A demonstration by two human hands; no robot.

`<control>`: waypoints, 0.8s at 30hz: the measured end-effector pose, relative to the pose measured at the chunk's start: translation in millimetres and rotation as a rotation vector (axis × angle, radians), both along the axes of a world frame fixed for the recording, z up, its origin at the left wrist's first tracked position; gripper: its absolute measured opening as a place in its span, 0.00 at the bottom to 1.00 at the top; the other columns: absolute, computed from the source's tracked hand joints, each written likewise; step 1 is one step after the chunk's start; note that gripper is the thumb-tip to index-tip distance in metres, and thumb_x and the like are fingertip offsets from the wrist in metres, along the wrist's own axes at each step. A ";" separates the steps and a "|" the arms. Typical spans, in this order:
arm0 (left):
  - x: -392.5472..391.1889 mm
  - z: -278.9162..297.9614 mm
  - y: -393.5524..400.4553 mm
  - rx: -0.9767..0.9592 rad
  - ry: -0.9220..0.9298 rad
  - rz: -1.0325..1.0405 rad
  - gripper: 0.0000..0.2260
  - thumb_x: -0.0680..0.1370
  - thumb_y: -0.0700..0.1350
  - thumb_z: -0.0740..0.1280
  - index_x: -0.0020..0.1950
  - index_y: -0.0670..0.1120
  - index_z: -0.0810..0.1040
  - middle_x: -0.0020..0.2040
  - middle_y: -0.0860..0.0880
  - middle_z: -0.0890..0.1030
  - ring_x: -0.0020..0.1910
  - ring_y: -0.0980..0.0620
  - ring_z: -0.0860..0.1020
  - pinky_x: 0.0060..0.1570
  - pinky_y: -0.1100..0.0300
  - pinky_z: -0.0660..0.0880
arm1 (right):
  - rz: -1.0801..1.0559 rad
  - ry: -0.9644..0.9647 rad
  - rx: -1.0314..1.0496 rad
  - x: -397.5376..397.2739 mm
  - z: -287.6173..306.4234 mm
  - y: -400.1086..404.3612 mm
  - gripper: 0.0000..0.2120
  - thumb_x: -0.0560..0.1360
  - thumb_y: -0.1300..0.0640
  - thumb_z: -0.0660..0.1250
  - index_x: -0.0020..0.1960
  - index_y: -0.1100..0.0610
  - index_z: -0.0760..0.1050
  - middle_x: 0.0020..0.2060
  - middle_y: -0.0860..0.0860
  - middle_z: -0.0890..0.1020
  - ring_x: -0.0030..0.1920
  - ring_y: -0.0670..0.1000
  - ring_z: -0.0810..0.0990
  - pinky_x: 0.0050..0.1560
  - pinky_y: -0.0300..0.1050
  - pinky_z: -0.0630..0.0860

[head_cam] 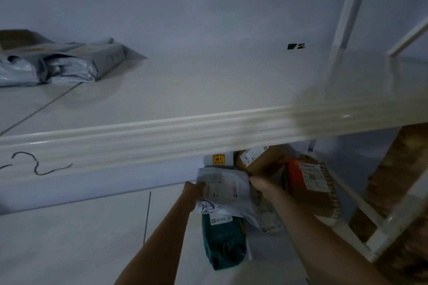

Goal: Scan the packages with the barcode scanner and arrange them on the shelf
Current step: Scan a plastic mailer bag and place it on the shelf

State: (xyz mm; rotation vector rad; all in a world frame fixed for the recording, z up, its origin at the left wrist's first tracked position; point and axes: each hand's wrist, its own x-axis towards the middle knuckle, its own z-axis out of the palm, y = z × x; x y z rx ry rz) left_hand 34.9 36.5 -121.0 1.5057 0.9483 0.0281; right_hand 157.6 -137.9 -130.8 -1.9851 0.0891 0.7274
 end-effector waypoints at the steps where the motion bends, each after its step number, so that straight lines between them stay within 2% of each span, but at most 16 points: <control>1: 0.2 -4.9 -0.8 -0.042 0.037 -0.035 0.23 0.81 0.46 0.65 0.71 0.34 0.66 0.68 0.34 0.71 0.60 0.38 0.75 0.51 0.47 0.75 | 0.027 0.033 -0.030 1.9 -4.3 0.3 0.11 0.83 0.52 0.60 0.51 0.59 0.76 0.48 0.57 0.78 0.45 0.55 0.77 0.50 0.51 0.75; 2: -1.4 -8.1 -1.1 -0.081 0.080 -0.079 0.24 0.80 0.48 0.66 0.70 0.35 0.67 0.68 0.34 0.72 0.62 0.37 0.74 0.57 0.43 0.74 | 0.043 0.053 -0.048 3.3 -8.2 0.4 0.12 0.84 0.53 0.59 0.50 0.59 0.75 0.48 0.57 0.78 0.45 0.55 0.77 0.52 0.52 0.75; 3: -2.4 -9.7 -0.4 -0.100 0.111 -0.108 0.25 0.79 0.50 0.67 0.69 0.36 0.68 0.68 0.36 0.72 0.65 0.36 0.72 0.63 0.39 0.71 | 0.058 0.069 -0.055 4.9 -10.1 2.1 0.12 0.84 0.52 0.59 0.53 0.61 0.75 0.52 0.57 0.78 0.50 0.57 0.78 0.55 0.52 0.76; 5: -0.8 -10.1 3.2 -0.094 0.121 -0.108 0.28 0.77 0.52 0.70 0.70 0.37 0.68 0.69 0.37 0.72 0.67 0.36 0.71 0.68 0.38 0.67 | 0.071 0.091 -0.058 8.4 -7.2 2.9 0.16 0.82 0.50 0.62 0.64 0.61 0.73 0.61 0.59 0.76 0.61 0.61 0.77 0.58 0.53 0.75; 6: 1.0 -9.1 5.6 -0.090 0.116 -0.099 0.30 0.76 0.53 0.70 0.71 0.38 0.67 0.70 0.37 0.71 0.68 0.35 0.70 0.68 0.37 0.66 | 0.072 0.108 -0.068 10.3 -4.5 2.3 0.18 0.81 0.49 0.63 0.65 0.60 0.72 0.62 0.59 0.76 0.61 0.62 0.77 0.57 0.54 0.76; 8: 4.3 -9.9 11.3 -0.120 0.081 -0.048 0.32 0.76 0.51 0.72 0.72 0.40 0.62 0.72 0.36 0.67 0.70 0.33 0.68 0.67 0.31 0.63 | 0.092 0.174 -0.063 14.1 -1.8 -0.9 0.15 0.80 0.51 0.66 0.60 0.62 0.74 0.56 0.60 0.79 0.54 0.61 0.80 0.55 0.56 0.80; 10: 5.5 -11.7 15.5 -0.200 -0.040 0.023 0.30 0.75 0.48 0.73 0.70 0.42 0.61 0.69 0.36 0.69 0.66 0.33 0.71 0.65 0.30 0.65 | 0.158 0.259 -0.032 16.7 1.1 -4.5 0.12 0.80 0.54 0.67 0.57 0.62 0.76 0.51 0.61 0.81 0.47 0.61 0.82 0.51 0.55 0.81; 13: 2.9 -14.7 22.3 -0.191 -0.192 0.097 0.27 0.72 0.46 0.76 0.66 0.43 0.68 0.60 0.35 0.77 0.53 0.38 0.78 0.54 0.42 0.77 | 0.269 0.213 -0.149 14.1 6.7 -9.4 0.18 0.80 0.51 0.67 0.64 0.63 0.76 0.57 0.60 0.82 0.53 0.59 0.83 0.60 0.57 0.80; 15: -2.0 -11.6 27.4 -0.129 -0.264 0.063 0.22 0.70 0.45 0.78 0.61 0.45 0.74 0.50 0.38 0.82 0.42 0.43 0.80 0.40 0.53 0.78 | 0.307 0.004 -0.243 12.8 12.5 -8.6 0.28 0.78 0.45 0.69 0.71 0.60 0.71 0.64 0.59 0.78 0.61 0.59 0.79 0.65 0.57 0.77; 17: -8.8 -9.3 37.3 -0.099 -0.333 -0.043 0.13 0.70 0.41 0.77 0.53 0.46 0.82 0.40 0.45 0.84 0.36 0.49 0.81 0.32 0.59 0.77 | 0.347 -0.223 -0.213 8.8 20.3 -4.0 0.41 0.73 0.40 0.73 0.78 0.56 0.63 0.74 0.56 0.69 0.71 0.58 0.72 0.70 0.54 0.72; 19: -16.4 -6.4 48.3 -0.103 -0.371 -0.207 0.08 0.71 0.40 0.76 0.48 0.48 0.85 0.41 0.47 0.85 0.40 0.49 0.83 0.34 0.59 0.78 | 0.411 -0.244 -0.046 -2.0 28.7 1.7 0.45 0.69 0.38 0.76 0.79 0.50 0.61 0.76 0.51 0.67 0.73 0.54 0.69 0.72 0.54 0.70; 21: -23.8 -0.9 54.9 -0.149 -0.419 -0.339 0.11 0.72 0.40 0.75 0.53 0.47 0.84 0.50 0.44 0.85 0.50 0.43 0.83 0.46 0.51 0.80 | 0.425 -0.162 0.094 -18.6 28.2 3.9 0.46 0.67 0.38 0.78 0.79 0.45 0.61 0.74 0.44 0.67 0.71 0.49 0.69 0.71 0.52 0.70; 23: -33.4 1.9 58.3 -0.183 -0.459 -0.394 0.16 0.70 0.42 0.76 0.56 0.52 0.83 0.54 0.43 0.84 0.55 0.42 0.82 0.50 0.49 0.80 | 0.420 -0.062 0.178 -40.4 25.4 5.7 0.38 0.65 0.39 0.79 0.71 0.43 0.70 0.66 0.40 0.75 0.63 0.44 0.75 0.63 0.47 0.76; 24: -39.4 2.7 58.2 -0.197 -0.468 -0.388 0.19 0.69 0.42 0.77 0.58 0.56 0.81 0.55 0.44 0.84 0.55 0.43 0.83 0.50 0.49 0.80 | 0.415 0.004 0.217 -50.9 22.3 7.3 0.33 0.65 0.40 0.79 0.67 0.43 0.74 0.61 0.41 0.81 0.58 0.44 0.80 0.58 0.46 0.79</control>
